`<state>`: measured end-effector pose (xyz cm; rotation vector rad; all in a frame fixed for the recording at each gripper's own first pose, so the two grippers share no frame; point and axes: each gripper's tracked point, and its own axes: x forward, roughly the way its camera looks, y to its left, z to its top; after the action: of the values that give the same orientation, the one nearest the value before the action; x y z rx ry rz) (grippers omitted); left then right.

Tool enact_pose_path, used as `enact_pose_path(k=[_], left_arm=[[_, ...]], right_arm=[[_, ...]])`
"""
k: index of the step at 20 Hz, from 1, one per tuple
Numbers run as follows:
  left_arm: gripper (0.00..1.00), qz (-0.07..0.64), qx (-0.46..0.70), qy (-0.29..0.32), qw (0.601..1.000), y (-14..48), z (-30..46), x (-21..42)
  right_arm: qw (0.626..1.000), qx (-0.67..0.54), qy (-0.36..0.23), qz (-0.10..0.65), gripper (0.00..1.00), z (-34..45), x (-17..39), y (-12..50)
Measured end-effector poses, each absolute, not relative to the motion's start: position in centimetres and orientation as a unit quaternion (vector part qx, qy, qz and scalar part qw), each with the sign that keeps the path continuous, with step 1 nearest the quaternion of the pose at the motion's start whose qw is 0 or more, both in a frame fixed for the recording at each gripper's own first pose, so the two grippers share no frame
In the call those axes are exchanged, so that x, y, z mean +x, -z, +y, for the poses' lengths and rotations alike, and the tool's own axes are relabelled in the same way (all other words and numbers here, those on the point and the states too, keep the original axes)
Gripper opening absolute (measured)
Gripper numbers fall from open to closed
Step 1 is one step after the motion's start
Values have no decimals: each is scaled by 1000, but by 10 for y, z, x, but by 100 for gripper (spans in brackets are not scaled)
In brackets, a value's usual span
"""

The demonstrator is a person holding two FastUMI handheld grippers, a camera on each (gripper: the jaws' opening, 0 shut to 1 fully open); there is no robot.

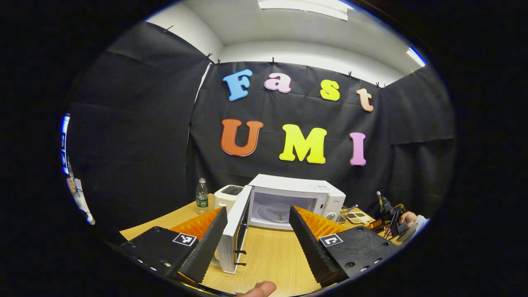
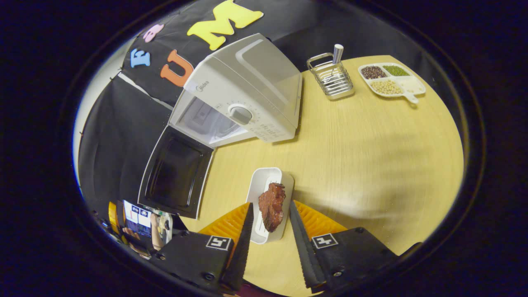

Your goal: Open the microwave oven with the left hand, put the food in, and close the microwave oven.

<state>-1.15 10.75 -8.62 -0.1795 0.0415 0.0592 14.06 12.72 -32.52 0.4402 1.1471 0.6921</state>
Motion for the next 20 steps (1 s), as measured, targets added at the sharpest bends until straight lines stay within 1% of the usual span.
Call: enact_pose_path(k=[1,2,3,4,5,6,7,10,12,17,20], left_arm=[[92,24,-90,-31,995,88,109,-11],[92,27,-91,-34,995,91,112,-14],[92,29,-93,-36,995,93,114,-14],[92,30,-94,-37,994,93,116,-15],[92,31,-95,-37,994,95,117,-15],[92,31,-97,-37,994,95,118,-16],[92,29,-98,-37,994,95,120,-18],[92,23,-101,-29,994,93,120,-23],[92,24,-97,-27,995,95,123,-25],[92,23,-86,-22,996,94,129,-32],[92,29,-83,-15,996,97,132,-32]], right_arm=[[756,212,-319,530,36,129,138,326],[756,211,-317,532,30,128,138,327],[758,215,-315,529,32,128,139,327],[759,215,-312,529,14,127,138,326],[760,213,-311,529,16,127,134,325],[763,208,-312,527,5,126,132,322],[768,197,-311,523,12,125,128,320],[787,171,-311,504,11,126,116,305],[811,137,-309,477,11,125,108,290],[882,20,-288,373,11,129,88,251],[902,-43,-291,318,11,148,74,237]])
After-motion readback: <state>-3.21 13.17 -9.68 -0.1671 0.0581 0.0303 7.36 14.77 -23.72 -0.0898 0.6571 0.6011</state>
